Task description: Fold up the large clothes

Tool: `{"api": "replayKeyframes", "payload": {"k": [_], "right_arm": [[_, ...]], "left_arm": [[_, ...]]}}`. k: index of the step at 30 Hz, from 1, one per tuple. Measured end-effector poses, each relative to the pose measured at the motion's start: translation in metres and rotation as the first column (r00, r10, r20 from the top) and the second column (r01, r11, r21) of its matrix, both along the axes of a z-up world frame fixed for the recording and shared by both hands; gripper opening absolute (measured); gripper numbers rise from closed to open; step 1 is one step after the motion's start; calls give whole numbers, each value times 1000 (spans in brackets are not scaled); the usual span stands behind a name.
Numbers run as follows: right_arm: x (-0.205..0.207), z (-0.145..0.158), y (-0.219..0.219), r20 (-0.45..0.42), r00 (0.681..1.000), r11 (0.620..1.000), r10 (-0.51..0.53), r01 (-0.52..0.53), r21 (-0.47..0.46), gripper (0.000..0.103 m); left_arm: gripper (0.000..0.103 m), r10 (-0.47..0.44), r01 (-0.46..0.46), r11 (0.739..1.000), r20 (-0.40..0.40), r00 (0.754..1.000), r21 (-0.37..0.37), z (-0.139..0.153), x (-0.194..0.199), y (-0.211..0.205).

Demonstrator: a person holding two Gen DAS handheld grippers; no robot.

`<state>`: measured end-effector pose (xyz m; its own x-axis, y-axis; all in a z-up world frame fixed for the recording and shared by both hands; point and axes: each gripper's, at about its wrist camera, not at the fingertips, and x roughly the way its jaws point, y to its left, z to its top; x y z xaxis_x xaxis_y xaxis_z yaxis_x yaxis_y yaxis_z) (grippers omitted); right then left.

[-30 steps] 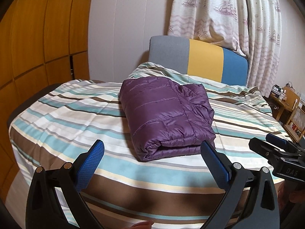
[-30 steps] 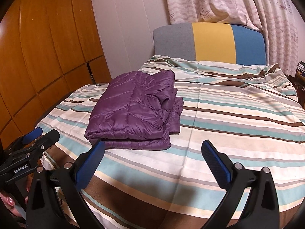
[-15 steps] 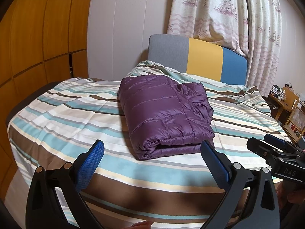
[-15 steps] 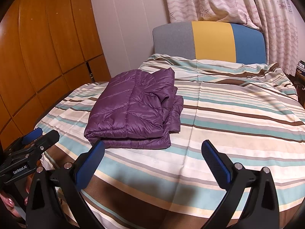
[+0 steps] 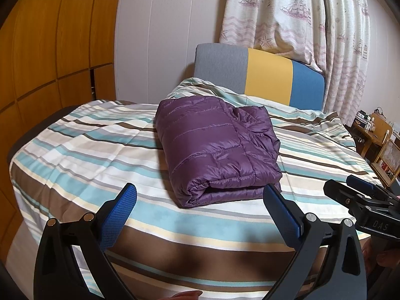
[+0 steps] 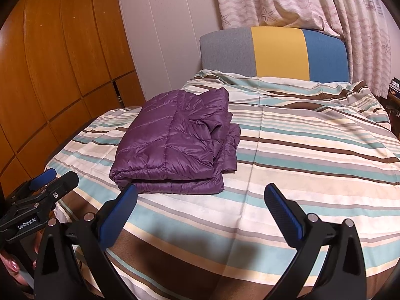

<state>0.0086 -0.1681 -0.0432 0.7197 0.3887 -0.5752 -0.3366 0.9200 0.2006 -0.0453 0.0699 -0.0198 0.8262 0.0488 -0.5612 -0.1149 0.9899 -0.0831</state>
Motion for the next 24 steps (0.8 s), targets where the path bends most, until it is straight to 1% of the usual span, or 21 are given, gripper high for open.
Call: {"api": "replayKeyframes", "payload": {"k": [12,24], "right_arm": [[0,-2,0,-7,1000,1000,1,-1,3,101],[2,-5,1,-16,1000,1000,1,-1,6,101]], "left_arm": [[100,-8,8,1000,-3,1000,0,-4,-4,-5],[100,-27,26,999,-20,999,-38,-5,0,-3]]}}
